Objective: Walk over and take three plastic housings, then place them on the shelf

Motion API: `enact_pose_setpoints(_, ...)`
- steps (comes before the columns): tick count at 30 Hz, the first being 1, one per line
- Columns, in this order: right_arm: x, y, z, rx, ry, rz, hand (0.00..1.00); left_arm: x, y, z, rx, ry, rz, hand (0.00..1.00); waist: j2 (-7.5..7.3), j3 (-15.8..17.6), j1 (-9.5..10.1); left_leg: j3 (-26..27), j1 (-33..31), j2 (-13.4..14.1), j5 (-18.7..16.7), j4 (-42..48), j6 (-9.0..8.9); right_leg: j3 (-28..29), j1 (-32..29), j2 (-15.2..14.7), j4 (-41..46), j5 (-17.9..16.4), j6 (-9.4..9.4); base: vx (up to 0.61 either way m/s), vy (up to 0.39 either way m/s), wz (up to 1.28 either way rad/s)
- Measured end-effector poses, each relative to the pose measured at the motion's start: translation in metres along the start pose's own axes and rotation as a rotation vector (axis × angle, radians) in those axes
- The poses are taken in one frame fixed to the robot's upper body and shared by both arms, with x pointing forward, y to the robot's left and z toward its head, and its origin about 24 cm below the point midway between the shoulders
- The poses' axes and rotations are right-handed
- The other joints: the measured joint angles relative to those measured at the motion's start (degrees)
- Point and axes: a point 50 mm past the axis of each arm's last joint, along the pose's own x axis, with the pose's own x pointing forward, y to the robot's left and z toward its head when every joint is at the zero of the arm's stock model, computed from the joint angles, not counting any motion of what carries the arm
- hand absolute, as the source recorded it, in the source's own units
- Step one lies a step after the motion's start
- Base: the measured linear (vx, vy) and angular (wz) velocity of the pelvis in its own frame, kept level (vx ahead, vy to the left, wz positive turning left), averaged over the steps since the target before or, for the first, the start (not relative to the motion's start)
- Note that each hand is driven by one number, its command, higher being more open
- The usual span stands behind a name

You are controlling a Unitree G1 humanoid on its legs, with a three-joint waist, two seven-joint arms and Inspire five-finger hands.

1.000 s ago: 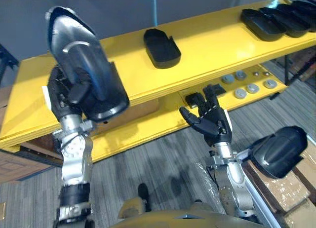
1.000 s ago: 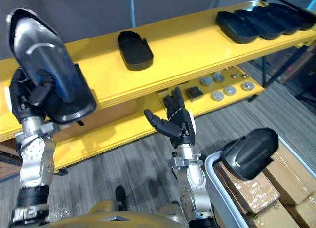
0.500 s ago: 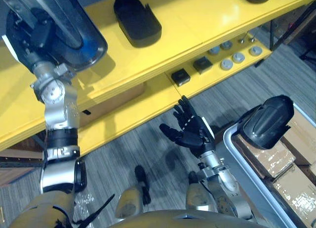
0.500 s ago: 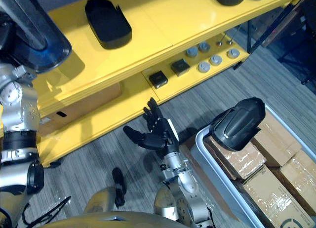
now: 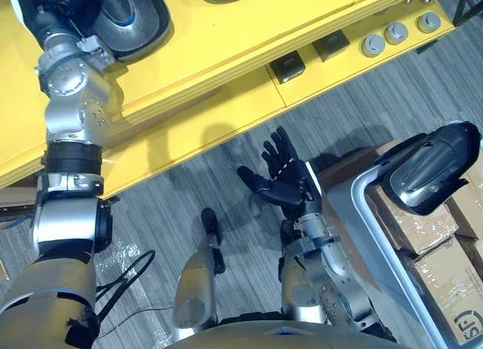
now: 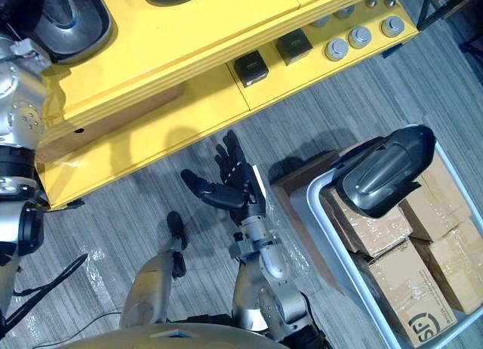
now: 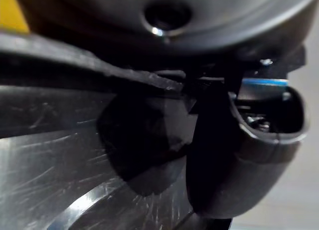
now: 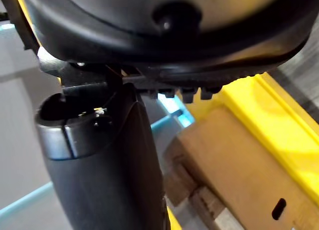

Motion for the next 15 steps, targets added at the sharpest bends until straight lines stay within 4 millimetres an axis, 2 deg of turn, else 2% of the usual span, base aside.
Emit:
enact_pose_setpoints(4, 0.004, 0.001, 0.001, -0.007, -0.014, -0.004, 1.0, 0.006, -0.001, -0.003, 0.021, 0.048, 0.018, 1.0, 0.42, 0.3, 0.41, -0.6, -0.3, 0.2, 0.4, -0.2, -0.33, -0.4, -0.1, 0.3, 0.0, -0.1, -0.11, -0.01, -0.005, 0.03)
enact_pose_setpoints(15, 0.005, 0.004, -0.006, -0.009, 0.017, -0.038, 1.0, 0.019, 0.005, 0.014, 0.134, 0.035, 0.055, 1.0, 0.73, 1.7, 1.09, -1.8, -0.3, 0.4, 2.7, -2.1, -0.55, -0.8, -1.5, 0.6, 1.8, -0.1, -0.75, -0.05, 0.005, 0.02)
